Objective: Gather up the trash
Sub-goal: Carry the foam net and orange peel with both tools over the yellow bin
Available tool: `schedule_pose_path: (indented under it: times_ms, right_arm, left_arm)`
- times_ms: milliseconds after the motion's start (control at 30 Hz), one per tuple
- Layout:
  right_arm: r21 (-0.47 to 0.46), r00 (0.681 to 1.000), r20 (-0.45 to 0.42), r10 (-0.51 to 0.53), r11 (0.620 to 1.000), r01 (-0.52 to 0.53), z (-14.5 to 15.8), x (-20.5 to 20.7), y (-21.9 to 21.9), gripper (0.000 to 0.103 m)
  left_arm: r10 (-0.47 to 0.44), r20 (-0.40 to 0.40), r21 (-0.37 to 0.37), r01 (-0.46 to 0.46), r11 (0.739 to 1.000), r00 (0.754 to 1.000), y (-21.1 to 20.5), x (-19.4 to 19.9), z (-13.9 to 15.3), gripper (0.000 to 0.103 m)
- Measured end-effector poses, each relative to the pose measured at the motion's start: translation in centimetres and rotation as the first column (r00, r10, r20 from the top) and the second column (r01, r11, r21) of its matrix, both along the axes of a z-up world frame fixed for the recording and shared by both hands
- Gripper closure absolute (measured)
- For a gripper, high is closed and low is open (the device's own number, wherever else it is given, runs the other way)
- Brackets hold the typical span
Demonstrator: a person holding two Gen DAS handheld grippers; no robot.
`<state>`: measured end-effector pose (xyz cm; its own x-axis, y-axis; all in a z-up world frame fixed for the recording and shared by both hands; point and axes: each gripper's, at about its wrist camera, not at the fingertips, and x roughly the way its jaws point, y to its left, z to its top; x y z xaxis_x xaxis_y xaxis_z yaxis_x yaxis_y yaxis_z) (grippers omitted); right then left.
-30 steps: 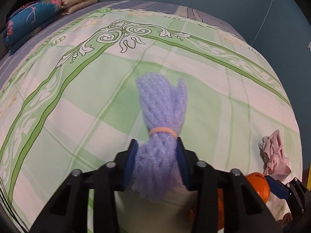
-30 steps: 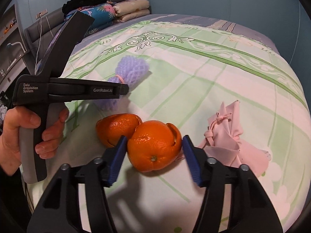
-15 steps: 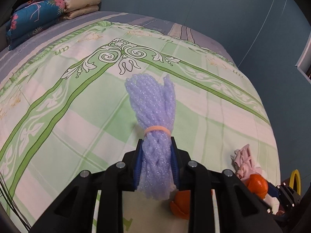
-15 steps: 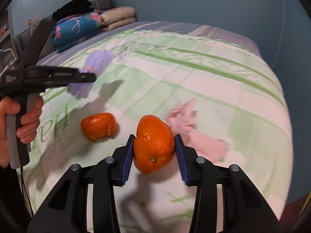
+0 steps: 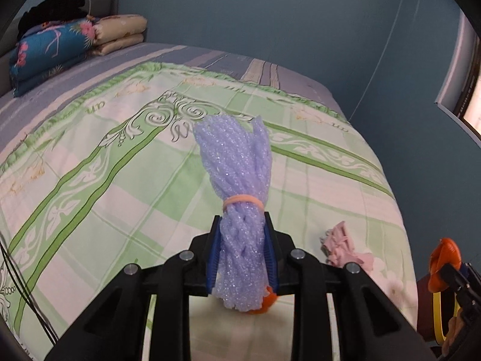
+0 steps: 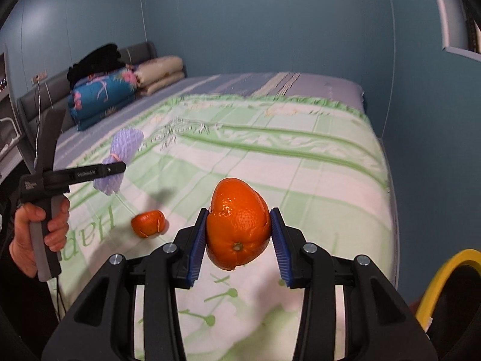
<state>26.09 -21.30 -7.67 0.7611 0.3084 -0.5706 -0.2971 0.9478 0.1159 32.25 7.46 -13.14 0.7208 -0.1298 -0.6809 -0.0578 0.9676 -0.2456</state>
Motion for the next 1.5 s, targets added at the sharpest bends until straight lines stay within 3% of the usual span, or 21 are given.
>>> schedule_pose_path:
  times_ms: [400,700,1033,1500]
  right_arm:
    - [0.092,0.984,0.150,-0.094,0.992,0.081,5.8,-7.6,-6.5,0.064]
    - [0.162,0.945,0.242,-0.219,0.970,0.184,8.3,-12.3,-12.5,0.064]
    - [0.204,0.894,0.257,-0.367,0.925,0.321,7.9,-15.8,-19.1,0.064]
    - [0.230,0.829,0.173,-0.532,0.840,0.491,4.3,-17.0,-26.6,0.064]
  left_arm:
    - [-0.136,0.111,0.009,0.135,0.991,0.985,-7.4,-5.7,5.9,0.079]
    - [-0.276,0.201,0.062,0.269,0.961,0.940,-14.4,-10.7,10.4,0.079]
    - [-0.448,0.247,0.130,0.429,0.894,0.859,-23.6,-13.7,12.7,0.079]
    - [-0.615,0.184,0.183,0.588,0.788,0.767,-34.9,-13.4,10.6,0.079]
